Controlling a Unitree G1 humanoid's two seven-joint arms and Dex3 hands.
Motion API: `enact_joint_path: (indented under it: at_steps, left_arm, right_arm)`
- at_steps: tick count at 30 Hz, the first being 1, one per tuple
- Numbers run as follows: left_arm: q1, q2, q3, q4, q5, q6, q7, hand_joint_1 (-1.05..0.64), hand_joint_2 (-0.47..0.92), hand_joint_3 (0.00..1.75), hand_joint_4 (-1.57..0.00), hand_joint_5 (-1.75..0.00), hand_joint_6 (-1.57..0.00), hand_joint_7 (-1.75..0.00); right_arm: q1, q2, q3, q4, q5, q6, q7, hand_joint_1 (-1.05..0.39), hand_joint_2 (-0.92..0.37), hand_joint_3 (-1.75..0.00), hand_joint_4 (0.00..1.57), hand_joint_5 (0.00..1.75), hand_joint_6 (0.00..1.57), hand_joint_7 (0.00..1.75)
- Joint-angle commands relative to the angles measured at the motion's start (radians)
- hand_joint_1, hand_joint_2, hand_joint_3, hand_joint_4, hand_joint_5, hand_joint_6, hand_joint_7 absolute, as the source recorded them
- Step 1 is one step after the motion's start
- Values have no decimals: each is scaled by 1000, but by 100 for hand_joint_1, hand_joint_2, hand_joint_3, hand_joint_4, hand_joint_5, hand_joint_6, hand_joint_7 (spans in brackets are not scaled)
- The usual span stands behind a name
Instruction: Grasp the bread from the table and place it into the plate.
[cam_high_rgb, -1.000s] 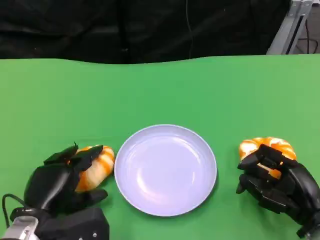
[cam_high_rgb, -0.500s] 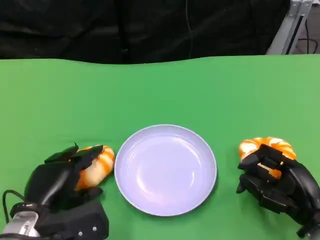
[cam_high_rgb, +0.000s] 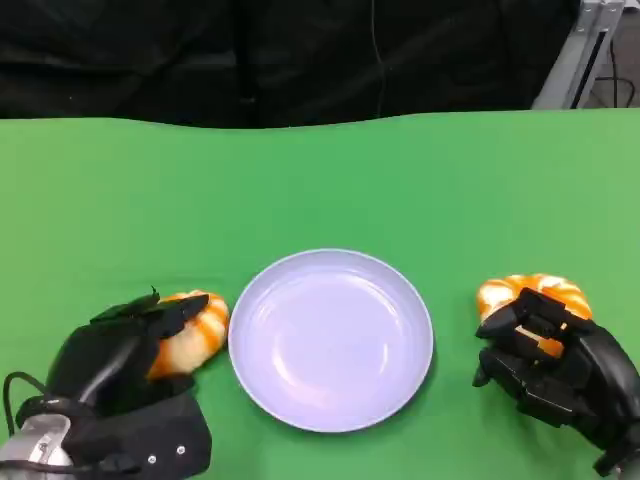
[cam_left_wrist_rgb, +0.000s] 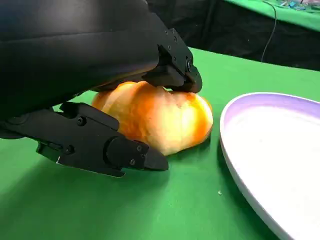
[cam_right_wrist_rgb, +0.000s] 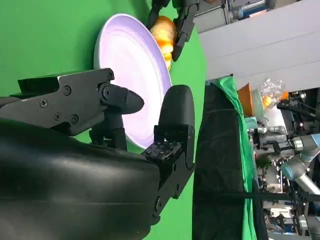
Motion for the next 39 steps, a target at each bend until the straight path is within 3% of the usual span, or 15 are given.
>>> enact_joint_path:
  at_steps: [1, 9, 12, 19, 20, 22, 23, 26, 35, 36, 38, 39]
  left_arm:
    - [27, 25, -10, -2, 7, 16, -15, -7, 92, 18, -43, 0, -49, -1]
    - [27, 18, -4, -2, 2, 25, -1, -8, 92, 20, -44, 0, -51, -1]
    - [30, 12, -1, -11, 8, 45, 18, -6, 92, 23, -62, -8, -67, -6]
    - [34, 7, -6, -30, 8, 81, 21, -5, 92, 28, -74, -15, -82, -9]
    - [34, 7, -6, -29, 8, 81, 25, -4, 92, 29, -74, -26, -85, -10]
    - [32, 7, -8, -26, 11, 75, 37, -4, 92, 31, -54, -85, -93, -13]
    - [32, 7, -9, -24, 12, 74, 41, -4, 92, 31, -51, -96, -94, -14]
    - [31, 7, -11, -22, 12, 73, 46, -5, 92, 32, -47, -107, -95, -15]
    - [30, 4, -11, -17, 11, 69, 62, -5, 92, 32, -46, -110, -95, -16]
    - [29, 0, -8, -16, 5, 68, 64, -8, 92, 26, -50, -129, -97, -39]
    - [29, -7, -3, -13, -6, 65, 63, -12, 92, 25, -47, -152, -72, -104]
    - [29, -7, -2, -12, -9, 65, 60, -13, 92, 25, -47, -156, -67, -114]
  right_arm:
    - [-5, -17, -6, -5, 8, 5, 1, 2, -88, -55, 49, 168, 58, 119]
    - [-4, -16, -6, -10, 9, 11, -1, 1, -87, -55, 49, 167, 57, 119]
    - [-6, -16, -7, -6, 8, 4, 1, 1, -88, -55, 49, 168, 57, 120]
    - [-7, -16, -9, -2, 9, -1, 5, 1, -88, -55, 49, 170, 57, 121]
    - [-7, -16, -9, -2, 8, -2, 4, 1, -88, -55, 49, 170, 57, 121]
    - [-6, -16, -9, -4, 6, 3, -2, 2, -87, -55, 49, 170, 57, 121]
    - [-6, -16, -8, -5, 6, 5, -3, 2, -87, -55, 49, 169, 57, 121]
    - [-6, -16, -8, -5, 6, 6, -3, 2, -87, -55, 49, 169, 57, 121]
    - [-5, -16, -7, -6, 5, 4, -4, 2, -87, -56, 49, 168, 57, 120]
    - [-7, -17, -8, -4, 5, 2, -2, 2, -87, -56, 49, 168, 57, 121]
    - [-6, -18, -7, -5, 4, 1, -2, 1, -87, -56, 49, 169, 56, 121]
    - [-6, -18, -7, -5, 4, 2, -2, 0, -87, -56, 48, 169, 56, 121]
